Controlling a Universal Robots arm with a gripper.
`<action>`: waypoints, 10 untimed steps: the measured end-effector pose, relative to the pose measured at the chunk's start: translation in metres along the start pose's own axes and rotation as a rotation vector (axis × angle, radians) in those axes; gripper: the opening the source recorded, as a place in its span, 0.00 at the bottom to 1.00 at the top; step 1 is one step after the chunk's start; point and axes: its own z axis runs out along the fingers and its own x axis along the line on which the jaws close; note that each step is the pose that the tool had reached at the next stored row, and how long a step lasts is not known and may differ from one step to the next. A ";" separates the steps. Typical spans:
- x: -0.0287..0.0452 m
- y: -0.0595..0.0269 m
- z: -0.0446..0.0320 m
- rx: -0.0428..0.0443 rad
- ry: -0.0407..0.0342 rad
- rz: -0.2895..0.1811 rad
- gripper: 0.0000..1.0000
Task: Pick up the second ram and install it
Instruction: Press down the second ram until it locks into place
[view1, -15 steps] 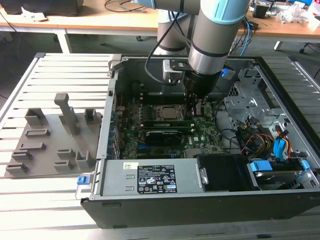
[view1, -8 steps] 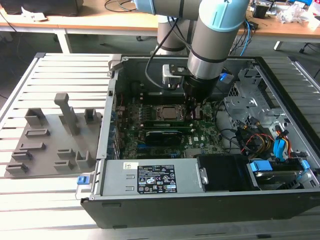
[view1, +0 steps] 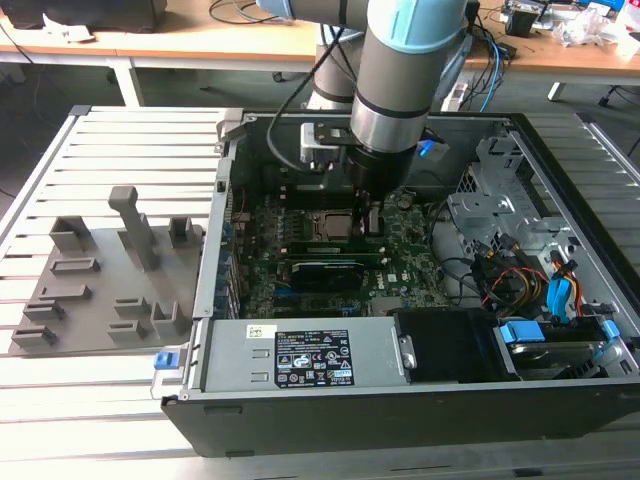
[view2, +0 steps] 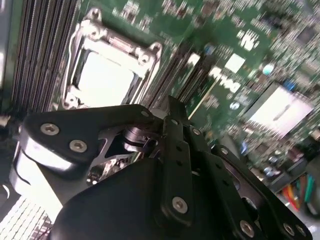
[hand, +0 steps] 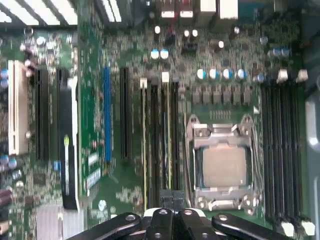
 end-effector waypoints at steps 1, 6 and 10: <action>0.0002 0.0076 0.0004 0.0009 -0.0003 0.000 0.11; 0.0014 0.0448 0.0023 0.0047 -0.0002 0.000 0.11; 0.0018 0.0623 0.0039 0.0056 -0.0004 0.000 0.11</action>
